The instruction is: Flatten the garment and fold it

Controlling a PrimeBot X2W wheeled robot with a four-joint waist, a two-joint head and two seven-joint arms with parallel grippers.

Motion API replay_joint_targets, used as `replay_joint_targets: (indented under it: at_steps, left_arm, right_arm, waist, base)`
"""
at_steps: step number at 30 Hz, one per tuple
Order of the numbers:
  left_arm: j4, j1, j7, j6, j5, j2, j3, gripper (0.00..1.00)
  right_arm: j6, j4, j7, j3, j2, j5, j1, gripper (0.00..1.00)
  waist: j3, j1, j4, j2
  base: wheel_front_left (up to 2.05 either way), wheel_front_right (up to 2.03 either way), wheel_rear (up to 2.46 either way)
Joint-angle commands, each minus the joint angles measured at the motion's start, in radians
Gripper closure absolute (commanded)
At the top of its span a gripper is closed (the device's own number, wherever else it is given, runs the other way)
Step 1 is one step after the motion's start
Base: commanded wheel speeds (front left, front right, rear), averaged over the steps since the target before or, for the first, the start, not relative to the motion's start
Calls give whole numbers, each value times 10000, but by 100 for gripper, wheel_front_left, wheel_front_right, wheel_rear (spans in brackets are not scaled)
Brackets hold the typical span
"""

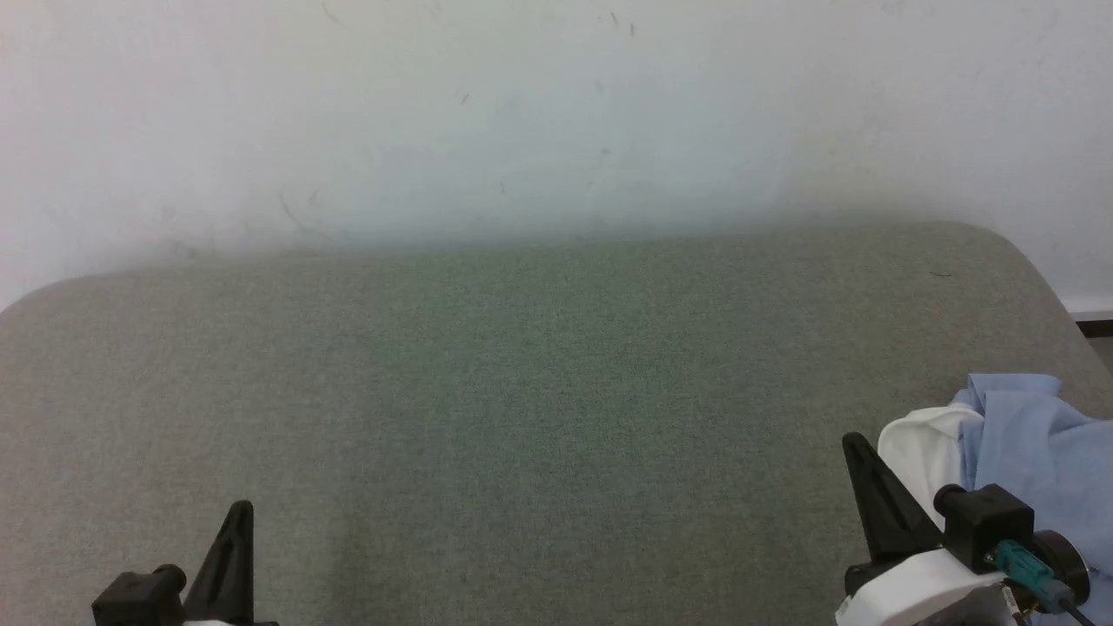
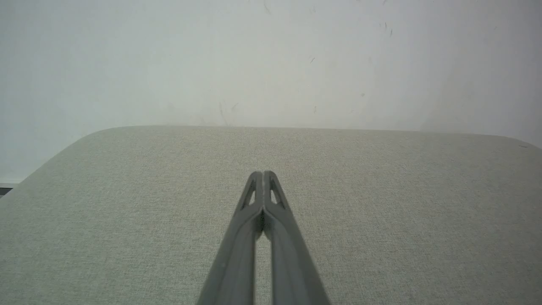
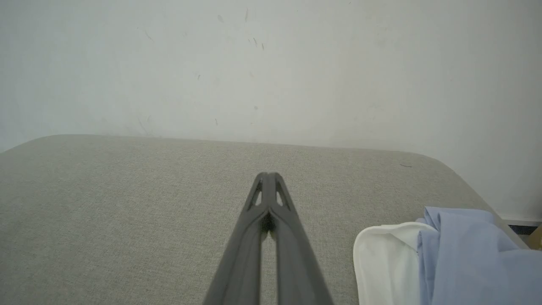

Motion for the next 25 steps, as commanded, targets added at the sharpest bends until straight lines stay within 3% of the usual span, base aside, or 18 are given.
replay_joint_targets:
  at_steps: [1,25]
  left_arm:
    - [-80,-224,57,68,166,-87,-31,100]
    - [-318,-581,526,196,769,-505,-150,100]
  right_arm:
    - [-2,-40,61,-23,15,-79,-164,100]
    - [-3,-71,255,-102,28,-269,-382,100]
  waist:
    - [9,-1,7,0]
    - [154,-1,116,0]
  base:
    - [0,0,0]
    - [0,0,0]
